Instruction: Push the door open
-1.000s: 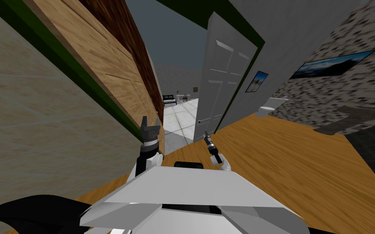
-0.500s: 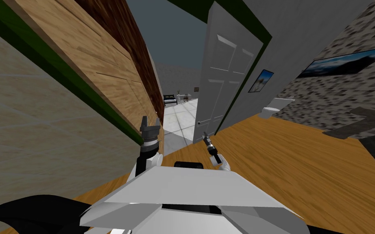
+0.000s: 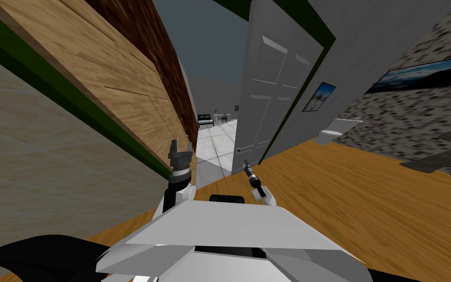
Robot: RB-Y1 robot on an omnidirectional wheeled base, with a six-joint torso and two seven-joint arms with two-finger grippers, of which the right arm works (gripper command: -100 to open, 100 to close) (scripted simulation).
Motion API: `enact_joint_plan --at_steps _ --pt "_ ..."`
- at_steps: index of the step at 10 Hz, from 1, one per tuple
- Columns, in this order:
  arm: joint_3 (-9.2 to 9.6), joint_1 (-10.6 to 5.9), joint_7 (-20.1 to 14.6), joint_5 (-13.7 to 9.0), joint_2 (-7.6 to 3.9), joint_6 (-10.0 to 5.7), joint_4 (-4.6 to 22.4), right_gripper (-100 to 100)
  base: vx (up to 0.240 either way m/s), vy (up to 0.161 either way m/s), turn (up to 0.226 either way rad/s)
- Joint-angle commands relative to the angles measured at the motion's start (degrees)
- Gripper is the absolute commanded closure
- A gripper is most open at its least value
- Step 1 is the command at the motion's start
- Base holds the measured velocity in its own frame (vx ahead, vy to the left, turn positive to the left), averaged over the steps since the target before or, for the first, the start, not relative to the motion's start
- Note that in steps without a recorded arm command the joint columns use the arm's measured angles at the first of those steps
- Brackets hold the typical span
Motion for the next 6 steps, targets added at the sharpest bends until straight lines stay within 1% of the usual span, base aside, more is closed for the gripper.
enact_joint_plan --at_steps 1,4,6 --pt "0.04 -0.74 -0.2 0.2 -0.05 -0.53 1.7 -100 0.066 -0.052 0.032" --pt "0.19 -1.75 -0.6 0.7 -0.09 -1.25 4.3 -100 0.072 -0.058 0.036" --pt "0.43 -3.44 -1.2 1.5 -0.15 -2.44 8.6 -100 0.117 -0.100 0.083"
